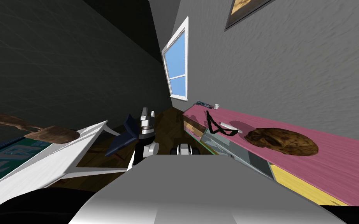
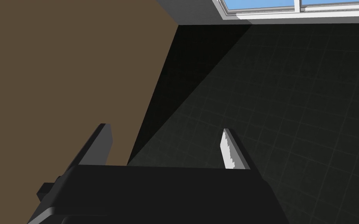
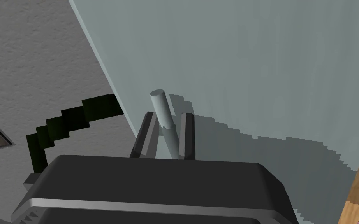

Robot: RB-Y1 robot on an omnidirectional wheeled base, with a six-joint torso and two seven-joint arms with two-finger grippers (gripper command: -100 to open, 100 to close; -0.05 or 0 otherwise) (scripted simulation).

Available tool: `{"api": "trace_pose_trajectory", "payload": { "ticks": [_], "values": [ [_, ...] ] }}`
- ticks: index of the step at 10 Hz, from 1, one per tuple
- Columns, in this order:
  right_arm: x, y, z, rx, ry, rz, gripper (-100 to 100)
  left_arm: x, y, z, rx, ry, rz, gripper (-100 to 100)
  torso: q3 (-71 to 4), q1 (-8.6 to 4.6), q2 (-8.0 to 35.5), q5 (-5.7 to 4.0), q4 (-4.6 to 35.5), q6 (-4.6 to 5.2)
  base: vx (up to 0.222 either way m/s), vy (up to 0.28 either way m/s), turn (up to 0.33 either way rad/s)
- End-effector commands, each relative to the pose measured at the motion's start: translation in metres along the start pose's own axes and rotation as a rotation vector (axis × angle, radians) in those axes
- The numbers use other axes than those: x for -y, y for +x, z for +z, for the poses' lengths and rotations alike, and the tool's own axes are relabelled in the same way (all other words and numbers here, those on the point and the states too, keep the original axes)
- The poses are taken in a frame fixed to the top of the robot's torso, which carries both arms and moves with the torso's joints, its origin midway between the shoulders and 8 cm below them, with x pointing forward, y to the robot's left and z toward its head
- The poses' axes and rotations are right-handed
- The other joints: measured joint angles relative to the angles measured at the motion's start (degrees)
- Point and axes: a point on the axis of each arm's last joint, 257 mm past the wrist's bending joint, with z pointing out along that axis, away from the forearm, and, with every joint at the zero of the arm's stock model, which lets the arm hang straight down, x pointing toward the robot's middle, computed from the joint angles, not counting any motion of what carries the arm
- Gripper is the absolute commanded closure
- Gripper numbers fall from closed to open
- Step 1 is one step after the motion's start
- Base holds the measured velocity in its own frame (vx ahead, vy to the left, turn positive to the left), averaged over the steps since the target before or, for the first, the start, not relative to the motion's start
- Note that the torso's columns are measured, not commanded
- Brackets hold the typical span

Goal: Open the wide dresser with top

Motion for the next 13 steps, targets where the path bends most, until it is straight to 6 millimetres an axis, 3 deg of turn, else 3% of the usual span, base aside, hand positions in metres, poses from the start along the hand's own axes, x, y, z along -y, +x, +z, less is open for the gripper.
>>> {"api": "trace_pose_trajectory", "payload": {
  "ticks": [1,2,6,7,11,13],
  "values": [
    [0.000,0.001,-0.005,0.004,-0.001,-0.001,100,0.000,0.000,0.000,0.000,0.000,0.000,0,0.0,0.00,0.0,0.06,0.0,-0.02,-0.051,0.074,-0.021],
    [0.000,-0.001,-0.015,0.017,-0.001,-0.003,100,0.000,0.000,0.000,0.000,0.000,0.000,0,-0.2,-0.24,-0.2,0.02,0.0,-0.10,-0.064,0.095,-0.069],
    [-0.002,-0.004,-0.025,0.029,-0.012,-0.003,100,0.000,0.000,0.000,0.000,0.000,0.000,0,0.0,0.04,0.0,0.06,0.0,0.02,-0.110,0.111,-0.041],
    [0.001,0.003,-0.029,0.029,-0.022,-0.004,-100,0.000,0.000,0.000,0.000,0.000,0.000,0,-0.2,-0.16,-0.3,0.05,0.0,-0.06,0.012,0.027,-0.024],
    [0.024,0.030,-0.036,0.037,-0.029,-0.005,-100,0.000,0.000,0.000,0.000,0.000,0.000,0,-0.1,-0.64,-0.4,-0.59,-0.2,-0.10,0.080,0.039,-0.036],
    [0.031,0.034,-0.037,0.042,-0.028,0.001,-100,0.000,0.000,0.000,0.000,0.000,0.000,0,0.1,-0.58,-0.2,-0.57,-0.2,-0.11,0.048,0.028,-0.018]
  ]
}}
